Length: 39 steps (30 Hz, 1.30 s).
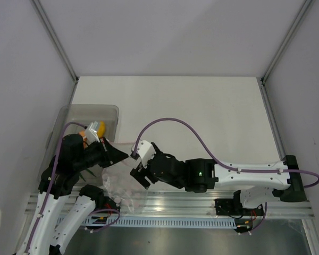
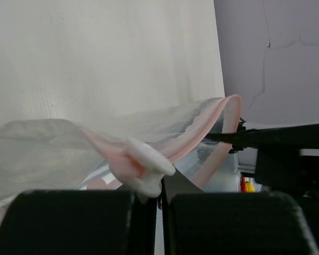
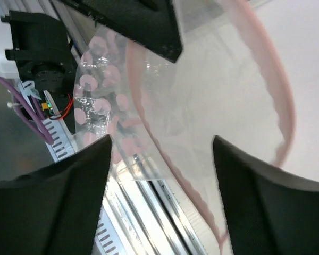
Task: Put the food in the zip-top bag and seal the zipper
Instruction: Open the zipper of the food storage bag at the center of the board.
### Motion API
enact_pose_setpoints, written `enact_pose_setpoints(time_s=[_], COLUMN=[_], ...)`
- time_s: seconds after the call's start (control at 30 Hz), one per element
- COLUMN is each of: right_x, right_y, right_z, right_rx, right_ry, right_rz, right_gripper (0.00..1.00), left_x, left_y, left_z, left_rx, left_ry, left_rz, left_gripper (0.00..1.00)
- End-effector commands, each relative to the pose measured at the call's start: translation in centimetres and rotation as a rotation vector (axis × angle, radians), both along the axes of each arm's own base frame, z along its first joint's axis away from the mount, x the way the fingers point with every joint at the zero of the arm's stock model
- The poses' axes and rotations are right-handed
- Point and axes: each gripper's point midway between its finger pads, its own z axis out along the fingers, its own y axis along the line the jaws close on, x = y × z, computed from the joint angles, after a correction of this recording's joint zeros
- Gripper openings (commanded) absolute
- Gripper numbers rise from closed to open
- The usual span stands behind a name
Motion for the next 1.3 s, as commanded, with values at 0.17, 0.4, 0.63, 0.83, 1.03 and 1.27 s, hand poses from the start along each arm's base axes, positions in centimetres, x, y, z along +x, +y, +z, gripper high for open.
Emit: enact_pose_setpoints(time_s=[0.17,0.4,0.63,0.83,1.03,1.27], right_x=[1.2,3.7,4.1,3.6,3.5,4.6], right_y=[-3.8,-4.7,-3.3,-2.7,-2.9,-0.5], right_z=[8.8,8.4,7.3,5.0,3.5,2.5], right_rx=[0.216,0.175,0.136,0.056,0.016,-0.026], right_ry=[0.120,0.301,0.314,0.340,0.312,0.283], right_rz=[-0.177,-0.190,-0.107,-0.051,-0.016,0.029], right_gripper=[0.99,0.99,0.93,0.82,0.79,0.58], left_x=[-0.4,-1.5,-2.2,-2.0,-2.2,-2.5], left_y=[-0.1,-0.6,-0.9,-1.3,-1.2,-1.6], left_z=[-0.2,-0.3,-0.6,-0.2,0.8,1.9], left_rx=[0.015,-0.027,-0.050,-0.058,-0.056,-0.057], left_ry=[-0.066,-0.088,-0.103,-0.094,-0.104,-0.118], left_rz=[-0.046,-0.097,-0.125,-0.147,-0.154,-0.204], left_gripper=[0.00,0.00,0.01,0.01,0.01,0.01])
